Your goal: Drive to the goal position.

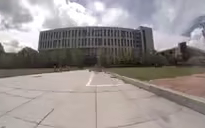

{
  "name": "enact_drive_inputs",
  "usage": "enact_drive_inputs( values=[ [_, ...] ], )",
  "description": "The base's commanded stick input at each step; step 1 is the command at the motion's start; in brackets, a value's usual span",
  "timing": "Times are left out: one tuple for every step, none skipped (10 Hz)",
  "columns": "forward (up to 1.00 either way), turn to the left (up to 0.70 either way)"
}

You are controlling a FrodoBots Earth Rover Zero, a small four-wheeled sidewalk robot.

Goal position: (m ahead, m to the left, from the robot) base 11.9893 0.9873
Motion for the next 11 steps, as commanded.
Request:
enact_drive_inputs(
  values=[
    [0.70,0.26],
    [0.70,0.35],
    [0.70,0.35],
    [0.70,0.32],
    [0.70,0.19],
    [0.70,0.00],
    [0.70,0.03],
    [0.70,0.12],
    [0.70,0.03],
    [0.70,0.05],
    [0.70,0.04]
  ],
)
